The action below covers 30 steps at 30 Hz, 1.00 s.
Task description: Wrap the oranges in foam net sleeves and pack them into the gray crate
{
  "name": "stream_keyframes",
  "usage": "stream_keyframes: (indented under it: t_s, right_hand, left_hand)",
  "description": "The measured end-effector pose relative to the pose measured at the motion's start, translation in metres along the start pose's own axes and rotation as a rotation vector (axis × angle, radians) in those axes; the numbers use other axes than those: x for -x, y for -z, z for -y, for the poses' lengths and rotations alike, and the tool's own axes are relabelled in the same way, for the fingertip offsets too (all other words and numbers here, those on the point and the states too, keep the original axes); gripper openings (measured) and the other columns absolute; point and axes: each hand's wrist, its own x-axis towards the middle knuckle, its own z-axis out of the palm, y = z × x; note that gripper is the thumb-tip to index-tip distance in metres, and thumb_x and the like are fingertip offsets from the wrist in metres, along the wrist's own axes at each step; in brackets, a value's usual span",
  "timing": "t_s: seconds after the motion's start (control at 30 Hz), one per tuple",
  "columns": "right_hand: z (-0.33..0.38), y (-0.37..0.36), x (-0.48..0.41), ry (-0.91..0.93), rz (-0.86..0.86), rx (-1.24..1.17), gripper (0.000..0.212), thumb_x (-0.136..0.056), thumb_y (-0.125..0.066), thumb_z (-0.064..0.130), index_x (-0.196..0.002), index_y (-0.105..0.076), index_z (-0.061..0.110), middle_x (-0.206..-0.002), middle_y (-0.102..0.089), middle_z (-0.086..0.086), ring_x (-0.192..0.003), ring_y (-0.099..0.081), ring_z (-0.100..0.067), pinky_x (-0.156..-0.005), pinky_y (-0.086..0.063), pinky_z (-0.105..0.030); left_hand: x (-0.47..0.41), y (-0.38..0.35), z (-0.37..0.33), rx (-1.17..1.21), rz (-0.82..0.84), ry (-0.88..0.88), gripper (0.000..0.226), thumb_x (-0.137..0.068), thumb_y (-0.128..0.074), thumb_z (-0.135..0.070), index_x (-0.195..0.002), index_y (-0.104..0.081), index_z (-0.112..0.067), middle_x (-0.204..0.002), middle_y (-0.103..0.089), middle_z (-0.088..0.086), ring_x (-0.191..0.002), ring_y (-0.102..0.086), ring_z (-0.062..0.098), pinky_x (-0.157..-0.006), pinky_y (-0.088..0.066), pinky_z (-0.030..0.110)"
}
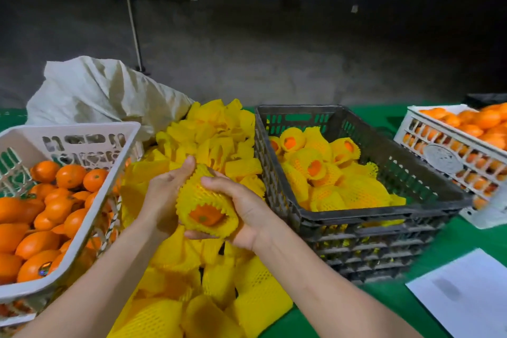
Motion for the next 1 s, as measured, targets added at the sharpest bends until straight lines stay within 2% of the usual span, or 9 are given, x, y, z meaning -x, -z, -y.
stream_keyframes:
  t_s: [0.1, 0.2, 0.4, 0.47, 0.57, 0.77, 0.83, 0.9, 1.0]
  right_hand:
    - [0.024, 0.021, 0.009, 0.192, -0.135, 0.095, 0.023, -0.08, -0.066, 0.015, -0.094, -0.069, 0.034, -0.097, -0.071, -0.005, -0.093, -0.064, -0.029, -0.081, -0.051, -0.045]
    - [0.066, 0.046, 0.023, 0.46, -0.291, 0.261, 0.031, -0.071, -0.072, 0.017, -0.101, -0.066, 0.027, -0.097, -0.07, -0.005, -0.091, -0.065, -0.022, -0.08, -0.053, -0.036]
    - [0.153, 0.125, 0.047, 0.731, -0.776, 0.695, 0.021, -0.073, -0.075, 0.018, -0.091, -0.064, 0.024, -0.081, -0.064, 0.005, -0.077, -0.061, -0.01, -0.07, -0.048, -0.025]
    - [0.173, 0.166, 0.046, 0.608, -1.01, 0.998, 0.024, -0.074, -0.074, 0.031, -0.095, -0.063, 0.023, -0.094, -0.063, 0.002, -0.092, -0.059, -0.016, -0.079, -0.046, -0.027]
    - [0.182, 0.221, 0.039, 0.151, -1.156, 1.433, 0.037, -0.077, -0.067, 0.039, -0.108, -0.059, 0.021, -0.125, -0.051, -0.013, -0.117, -0.048, -0.032, -0.093, -0.041, -0.037]
    - [0.16, 0.27, 0.025, -0.282, -0.815, 1.704, 0.079, -0.084, -0.063, 0.048, -0.147, -0.022, 0.026, -0.154, -0.02, -0.011, -0.14, -0.02, -0.036, -0.112, -0.024, -0.05]
    - [0.161, 0.266, 0.023, -0.327, -0.874, 1.747, 0.084, -0.084, -0.059, 0.053, -0.149, -0.009, 0.033, -0.158, -0.005, -0.01, -0.142, -0.006, -0.041, -0.112, -0.012, -0.061]
    - [0.164, 0.241, 0.021, -0.121, -0.977, 1.801, 0.077, -0.086, -0.059, 0.048, -0.148, -0.016, 0.03, -0.157, -0.01, -0.012, -0.142, -0.009, -0.039, -0.111, -0.009, -0.062]
    - [0.15, 0.175, 0.018, 0.538, -0.888, 1.658, 0.05, -0.09, -0.059, 0.032, -0.134, -0.045, 0.014, -0.14, -0.046, -0.009, -0.13, -0.04, -0.026, -0.109, -0.028, -0.039]
  left_hand:
    - [-0.007, -0.028, -0.001, 0.073, 0.003, -0.071, 0.031, -0.099, -0.04, -0.036, -0.095, -0.063, -0.015, -0.071, -0.067, -0.012, -0.054, -0.06, -0.011, -0.049, -0.042, 0.004]
    - [-0.006, -0.066, 0.007, 0.058, 0.05, -0.101, 0.027, -0.101, -0.042, -0.02, -0.117, -0.055, -0.003, -0.11, -0.062, 0.017, -0.092, -0.058, 0.021, -0.08, -0.047, 0.034]
    - [-0.006, -0.135, 0.028, -0.606, 0.37, -0.655, 0.012, -0.094, -0.056, -0.009, -0.104, -0.064, -0.009, -0.097, -0.06, -0.004, -0.091, -0.055, 0.011, -0.077, -0.043, 0.021]
    - [-0.008, -0.148, 0.03, -0.703, 0.471, -0.614, 0.012, -0.094, -0.056, -0.01, -0.103, -0.063, -0.014, -0.096, -0.058, -0.006, -0.087, -0.055, 0.01, -0.074, -0.045, 0.024]
    - [-0.013, -0.154, 0.034, -0.804, 0.513, -0.57, 0.015, -0.095, -0.056, -0.008, -0.108, -0.063, -0.01, -0.095, -0.057, -0.002, -0.085, -0.054, 0.012, -0.071, -0.043, 0.021]
    - [-0.019, -0.147, 0.029, -0.722, 0.57, -0.491, 0.015, -0.092, -0.055, 0.0, -0.102, -0.064, -0.007, -0.094, -0.061, 0.0, -0.091, -0.058, 0.012, -0.076, -0.049, 0.021]
    - [-0.02, -0.141, 0.022, -0.568, 0.565, -0.377, 0.015, -0.093, -0.054, 0.002, -0.099, -0.062, -0.009, -0.095, -0.063, 0.002, -0.094, -0.061, 0.013, -0.081, -0.052, 0.022]
    - [-0.023, -0.131, 0.014, -0.442, 0.48, -0.307, 0.017, -0.093, -0.052, 0.003, -0.098, -0.062, -0.011, -0.092, -0.065, 0.0, -0.087, -0.062, 0.007, -0.075, -0.052, 0.015]
    - [-0.03, -0.103, 0.004, -0.387, 0.326, -0.27, 0.017, -0.096, -0.05, -0.002, -0.096, -0.062, -0.014, -0.088, -0.066, -0.003, -0.076, -0.063, 0.004, -0.065, -0.051, 0.015]
